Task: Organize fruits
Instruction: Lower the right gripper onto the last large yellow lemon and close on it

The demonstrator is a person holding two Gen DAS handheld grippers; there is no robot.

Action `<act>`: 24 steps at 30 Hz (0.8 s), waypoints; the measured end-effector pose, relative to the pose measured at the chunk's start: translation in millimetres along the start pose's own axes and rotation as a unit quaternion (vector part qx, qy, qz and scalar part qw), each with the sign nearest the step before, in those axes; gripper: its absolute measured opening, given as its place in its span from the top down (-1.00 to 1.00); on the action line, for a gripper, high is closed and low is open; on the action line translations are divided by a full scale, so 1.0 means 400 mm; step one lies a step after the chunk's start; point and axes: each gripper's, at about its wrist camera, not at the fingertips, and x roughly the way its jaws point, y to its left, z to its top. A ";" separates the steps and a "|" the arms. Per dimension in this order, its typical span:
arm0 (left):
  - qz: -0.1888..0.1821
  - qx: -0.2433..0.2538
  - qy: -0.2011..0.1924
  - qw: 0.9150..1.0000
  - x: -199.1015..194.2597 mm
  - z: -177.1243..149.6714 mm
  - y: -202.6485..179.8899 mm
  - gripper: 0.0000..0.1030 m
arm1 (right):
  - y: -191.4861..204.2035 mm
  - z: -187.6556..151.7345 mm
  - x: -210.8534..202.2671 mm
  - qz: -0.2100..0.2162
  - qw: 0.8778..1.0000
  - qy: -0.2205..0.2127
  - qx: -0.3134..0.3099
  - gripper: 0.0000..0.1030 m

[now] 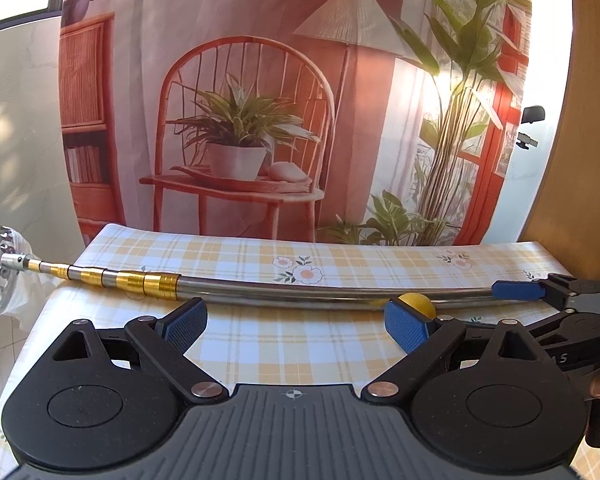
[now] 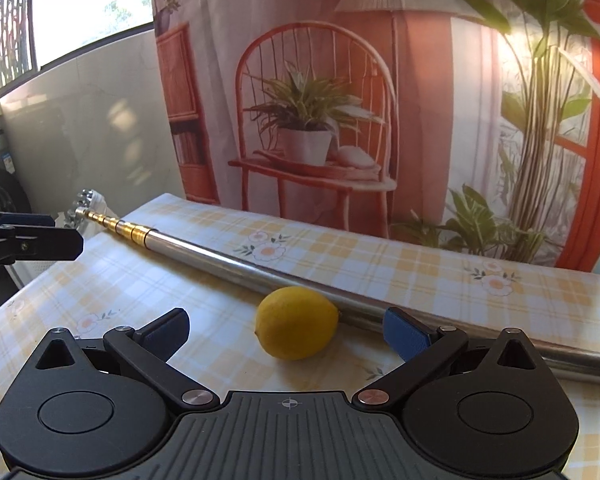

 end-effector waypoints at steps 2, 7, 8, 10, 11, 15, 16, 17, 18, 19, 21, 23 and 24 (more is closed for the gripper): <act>0.000 0.009 -0.001 1.000 0.010 -0.002 -0.006 -0.88 | 0.002 -0.004 0.036 0.018 0.999 0.027 -0.003 -0.89; -0.008 0.022 -0.005 1.000 0.035 -0.010 -0.005 -0.88 | 0.013 -0.009 0.095 0.018 0.998 0.059 -0.023 -0.70; -0.010 0.020 -0.004 1.000 0.040 -0.012 -0.002 -0.88 | 0.013 -0.010 0.101 0.018 0.998 0.061 -0.023 -0.69; -0.013 0.015 0.000 1.000 0.047 -0.019 0.008 -0.88 | 0.006 -0.010 0.107 0.019 0.998 0.063 -0.019 -0.68; -0.013 0.012 0.004 1.000 0.051 -0.022 0.012 -0.88 | 0.005 -0.012 0.106 0.018 0.998 0.063 -0.015 -0.67; -0.011 0.007 0.013 1.000 0.055 -0.028 0.028 -0.87 | -0.029 -0.016 0.073 0.019 0.998 0.057 0.022 -0.68; -0.011 0.008 0.014 1.000 0.053 -0.026 0.030 -0.87 | -0.037 -0.017 0.055 0.019 0.998 0.049 0.029 -0.68; -0.010 0.009 0.015 1.000 0.050 -0.023 0.033 -0.87 | -0.045 -0.018 0.034 0.020 0.998 0.040 0.037 -0.68; -0.009 0.008 0.015 1.000 0.045 -0.019 0.037 -0.87 | -0.056 -0.018 0.007 0.020 0.998 0.033 0.046 -0.68; -0.008 0.007 0.016 1.000 0.039 -0.016 0.041 -0.87 | -0.064 -0.018 -0.019 0.021 0.998 0.026 0.053 -0.68; -0.008 0.001 0.017 1.000 0.024 -0.005 0.049 -0.87 | -0.078 -0.021 -0.074 0.023 0.998 0.010 0.062 -0.68; -0.010 -0.004 0.014 1.000 0.002 0.007 0.053 -0.87 | -0.092 -0.020 -0.121 0.024 0.997 -0.002 0.070 -0.68; -0.012 -0.005 0.012 1.000 -0.010 0.014 0.054 -0.87 | -0.100 -0.020 -0.145 0.026 0.997 -0.008 0.077 -0.68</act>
